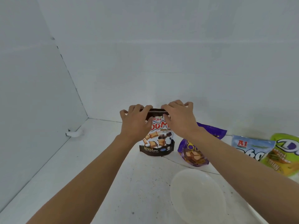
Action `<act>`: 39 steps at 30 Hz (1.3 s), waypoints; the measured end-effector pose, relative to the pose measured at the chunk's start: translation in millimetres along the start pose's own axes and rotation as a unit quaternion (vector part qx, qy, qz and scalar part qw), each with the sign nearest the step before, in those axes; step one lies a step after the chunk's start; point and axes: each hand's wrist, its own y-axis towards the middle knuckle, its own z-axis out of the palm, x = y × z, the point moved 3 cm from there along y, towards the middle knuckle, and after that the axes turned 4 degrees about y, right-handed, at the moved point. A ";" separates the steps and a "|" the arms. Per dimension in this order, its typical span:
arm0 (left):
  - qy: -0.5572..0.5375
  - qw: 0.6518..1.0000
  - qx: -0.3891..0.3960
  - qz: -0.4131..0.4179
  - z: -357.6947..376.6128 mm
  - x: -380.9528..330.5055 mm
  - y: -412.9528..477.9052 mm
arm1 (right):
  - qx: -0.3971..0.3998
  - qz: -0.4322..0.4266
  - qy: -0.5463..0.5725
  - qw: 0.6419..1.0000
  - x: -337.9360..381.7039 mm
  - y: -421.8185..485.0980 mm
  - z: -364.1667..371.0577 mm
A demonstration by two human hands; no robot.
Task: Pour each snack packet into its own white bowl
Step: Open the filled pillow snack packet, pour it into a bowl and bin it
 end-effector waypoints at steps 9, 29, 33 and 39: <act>-0.061 0.995 -0.070 0.046 -23.1 36.8 -27.3 | -0.086 -0.030 0.053 0.994 34.6 -13.6 -5.0; -0.128 0.985 -0.023 0.112 -110.9 106.5 -192.3 | -0.072 -0.111 0.226 0.965 146.4 -120.0 -6.4; -0.208 0.977 0.014 0.045 -111.3 107.3 -194.6 | -0.120 -0.146 0.191 0.963 153.3 -125.4 -6.0; -0.248 0.969 -0.001 0.022 -111.8 111.7 -191.2 | -0.139 -0.174 0.194 0.955 154.9 -128.5 -9.4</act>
